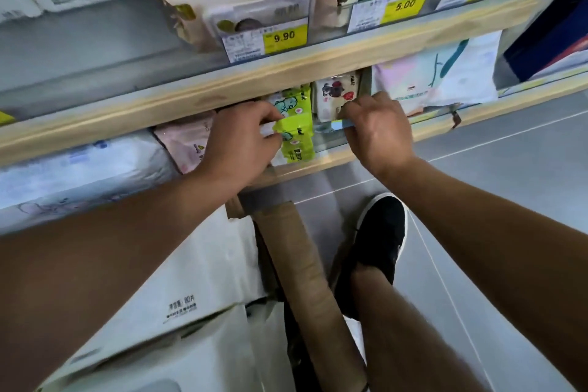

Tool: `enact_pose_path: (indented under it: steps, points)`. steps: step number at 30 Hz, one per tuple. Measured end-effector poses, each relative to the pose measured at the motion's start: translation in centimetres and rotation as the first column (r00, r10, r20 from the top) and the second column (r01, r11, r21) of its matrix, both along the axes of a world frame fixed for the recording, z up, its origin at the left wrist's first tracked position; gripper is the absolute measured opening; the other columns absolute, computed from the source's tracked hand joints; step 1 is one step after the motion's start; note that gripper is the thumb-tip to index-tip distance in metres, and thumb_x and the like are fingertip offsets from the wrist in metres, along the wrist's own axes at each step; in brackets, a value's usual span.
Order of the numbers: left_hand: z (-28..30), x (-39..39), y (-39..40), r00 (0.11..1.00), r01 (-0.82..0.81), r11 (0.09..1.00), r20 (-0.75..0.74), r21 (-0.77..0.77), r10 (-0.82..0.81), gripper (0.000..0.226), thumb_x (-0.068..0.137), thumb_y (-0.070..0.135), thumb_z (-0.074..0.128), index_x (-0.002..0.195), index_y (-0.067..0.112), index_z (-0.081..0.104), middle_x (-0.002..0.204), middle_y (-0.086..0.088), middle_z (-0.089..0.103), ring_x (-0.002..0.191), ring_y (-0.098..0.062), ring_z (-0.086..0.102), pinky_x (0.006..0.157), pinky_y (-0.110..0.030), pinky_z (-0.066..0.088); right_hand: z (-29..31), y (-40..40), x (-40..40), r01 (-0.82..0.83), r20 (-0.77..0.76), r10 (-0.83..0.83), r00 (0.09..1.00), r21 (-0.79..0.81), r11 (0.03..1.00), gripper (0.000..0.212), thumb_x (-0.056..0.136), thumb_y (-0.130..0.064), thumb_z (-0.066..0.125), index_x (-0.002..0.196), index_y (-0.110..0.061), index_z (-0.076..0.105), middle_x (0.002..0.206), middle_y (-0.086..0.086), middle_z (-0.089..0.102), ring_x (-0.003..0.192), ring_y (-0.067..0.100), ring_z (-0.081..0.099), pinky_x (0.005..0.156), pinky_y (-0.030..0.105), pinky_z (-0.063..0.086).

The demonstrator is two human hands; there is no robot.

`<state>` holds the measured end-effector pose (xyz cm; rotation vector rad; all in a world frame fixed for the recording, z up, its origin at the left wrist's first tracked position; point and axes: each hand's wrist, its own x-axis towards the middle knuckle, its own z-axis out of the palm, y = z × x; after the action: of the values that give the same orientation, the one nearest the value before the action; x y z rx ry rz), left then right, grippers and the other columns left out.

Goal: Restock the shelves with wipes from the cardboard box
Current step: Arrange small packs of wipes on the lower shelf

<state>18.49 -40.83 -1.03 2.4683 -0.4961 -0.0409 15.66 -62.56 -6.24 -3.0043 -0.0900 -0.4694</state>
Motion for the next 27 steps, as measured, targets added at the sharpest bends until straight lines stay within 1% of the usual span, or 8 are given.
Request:
enact_pose_path:
  steps: [3,7,11,15,18,21,23,27]
  points:
    - [-0.3,0.4,-0.1,1.0,-0.015,1.0,-0.015,-0.017,0.015,0.025,0.076,0.015,0.073,0.1,0.015,0.07,0.099,0.002,0.071,0.087,-0.008,0.058,0.072,-0.017,0.035,-1.1,-0.1,0.8,0.065,-0.036,-0.066,0.997,-0.026,0.998,0.02,0.07,-0.004,0.072,0.088,-0.01,0.071,0.085,0.012,0.067,0.081,0.037,0.059,0.068,0.038,0.045]
    - [-0.7,0.8,0.1,1.0,0.012,1.0,-0.023,-0.011,-0.013,0.026,0.075,0.015,0.073,0.102,0.016,0.07,0.101,0.001,0.071,0.089,-0.01,0.061,0.074,-0.015,0.035,-1.9,0.3,1.5,0.106,-0.019,-0.107,0.994,-0.03,0.994,0.022,0.067,0.0,0.068,0.087,-0.01,0.07,0.089,0.013,0.066,0.084,0.039,0.058,0.071,0.041,0.045]
    - [-1.0,0.8,0.3,0.999,-0.012,1.0,-0.036,-0.015,0.012,0.027,0.075,0.015,0.073,0.102,0.016,0.07,0.101,0.001,0.071,0.092,-0.014,0.063,0.074,-0.015,0.034,-1.9,0.9,2.1,0.192,-0.009,-0.193,0.981,-0.087,0.978,0.022,0.074,-0.009,0.067,0.093,-0.017,0.073,0.101,0.013,0.059,0.099,0.04,0.051,0.083,0.044,0.038]
    - [-1.0,0.7,0.2,0.999,-0.02,1.0,-0.043,-0.019,0.02,0.027,0.076,0.014,0.074,0.102,0.016,0.071,0.102,0.001,0.071,0.093,-0.013,0.062,0.075,-0.015,0.035,-1.8,1.1,2.5,0.281,-0.02,-0.283,0.959,-0.074,0.957,0.023,0.076,-0.011,0.065,0.094,-0.022,0.073,0.097,0.012,0.056,0.098,0.037,0.051,0.081,0.042,0.033]
    - [-0.9,0.5,0.2,0.998,-0.028,0.999,-0.051,-0.021,0.027,0.027,0.076,0.014,0.074,0.103,0.016,0.07,0.103,0.001,0.07,0.095,-0.015,0.062,0.078,-0.018,0.038,-2.1,1.0,2.5,0.257,-0.034,-0.256,0.966,0.014,0.966,0.039,0.08,-0.007,0.061,0.116,-0.02,0.066,0.1,0.013,0.06,0.1,0.038,0.052,0.081,0.044,0.042]
    - [-0.8,0.5,0.1,0.999,-0.028,1.0,-0.043,0.0,0.028,0.027,0.077,0.014,0.073,0.104,0.015,0.07,0.103,0.001,0.07,0.091,-0.011,0.059,0.076,-0.018,0.036,-2.5,1.2,2.2,0.188,-0.066,-0.183,0.981,0.082,0.979,0.063,0.079,-0.001,0.056,0.139,-0.017,0.046,0.113,0.015,0.057,0.105,0.039,0.05,0.085,0.045,0.043]
    - [-0.8,0.5,0.1,0.999,-0.032,0.999,-0.037,0.015,0.033,0.027,0.077,0.014,0.072,0.104,0.015,0.07,0.102,0.001,0.07,0.089,-0.011,0.059,0.075,-0.018,0.036,-2.8,1.1,2.0,0.151,-0.103,-0.14,0.985,0.111,0.982,0.066,0.078,0.001,0.053,0.142,-0.014,0.042,0.124,0.015,0.053,0.111,0.039,0.048,0.091,0.045,0.042]
    - [-0.8,0.4,-0.2,0.999,-0.037,0.999,-0.04,0.019,0.037,0.029,0.077,0.012,0.072,0.106,0.014,0.07,0.104,-0.001,0.07,0.092,-0.019,0.064,0.079,-0.021,0.042,-3.5,0.5,1.4,0.13,-0.19,-0.099,0.977,0.153,0.98,0.061,0.076,-0.003,0.054,0.136,-0.011,0.048,0.139,0.015,0.046,0.127,0.038,0.042,0.104,0.046,0.04]
